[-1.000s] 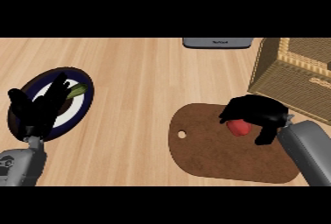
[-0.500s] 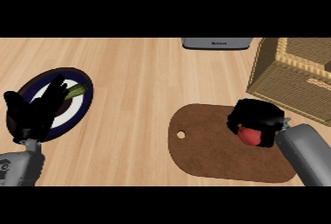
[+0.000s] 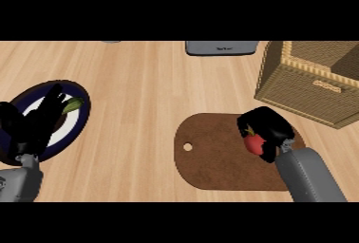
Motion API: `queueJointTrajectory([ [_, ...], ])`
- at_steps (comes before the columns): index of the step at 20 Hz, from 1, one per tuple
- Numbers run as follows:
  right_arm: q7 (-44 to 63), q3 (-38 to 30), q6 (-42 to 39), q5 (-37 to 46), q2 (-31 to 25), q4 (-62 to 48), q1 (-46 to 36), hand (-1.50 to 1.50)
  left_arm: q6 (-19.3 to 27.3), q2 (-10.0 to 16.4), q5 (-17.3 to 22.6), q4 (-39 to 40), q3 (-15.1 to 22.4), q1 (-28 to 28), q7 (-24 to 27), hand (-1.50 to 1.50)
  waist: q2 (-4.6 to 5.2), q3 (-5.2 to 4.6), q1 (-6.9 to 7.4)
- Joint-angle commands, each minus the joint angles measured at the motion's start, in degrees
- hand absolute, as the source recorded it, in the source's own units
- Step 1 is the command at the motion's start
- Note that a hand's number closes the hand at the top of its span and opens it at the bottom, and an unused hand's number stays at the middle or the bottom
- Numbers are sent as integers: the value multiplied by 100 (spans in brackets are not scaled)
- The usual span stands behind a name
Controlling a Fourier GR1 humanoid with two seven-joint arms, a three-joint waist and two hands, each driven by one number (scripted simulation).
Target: Pick the bell pepper from the cutting board and place it in the basket
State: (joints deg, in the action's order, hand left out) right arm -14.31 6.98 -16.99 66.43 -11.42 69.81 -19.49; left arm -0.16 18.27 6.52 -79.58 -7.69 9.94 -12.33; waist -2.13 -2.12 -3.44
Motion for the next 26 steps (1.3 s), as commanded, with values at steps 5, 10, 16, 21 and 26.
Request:
queueJointTrajectory([
  [5, 1512, -242, 729, -1893, 1102, 859, 812, 150, 5, -63, 3, -37, 52, 15, -52, 0, 105, 248, 127],
  [10, 2492, 695, 1906, -3026, 1128, 2138, 474, 150, -130, 18, 6, 64, 68, 108, -35, 0, 108, 215, 305],
  [16, 4991, 2001, 3122, -2029, 1139, 3750, 406, 150, -85, -64, -97, 31, 129, 26, 123, 0, 138, 197, 277],
  [21, 7166, 2079, 2541, -1057, 1141, 4261, -1002, 150, -91, -156, -71, -52, 179, 10, -8, 0, 175, 197, 360],
  [26, 7774, 1577, 2000, -879, 1142, 4207, -1956, 150, -366, 75, 91, -46, -53, 146, -33, 0, 199, 207, 369],
])
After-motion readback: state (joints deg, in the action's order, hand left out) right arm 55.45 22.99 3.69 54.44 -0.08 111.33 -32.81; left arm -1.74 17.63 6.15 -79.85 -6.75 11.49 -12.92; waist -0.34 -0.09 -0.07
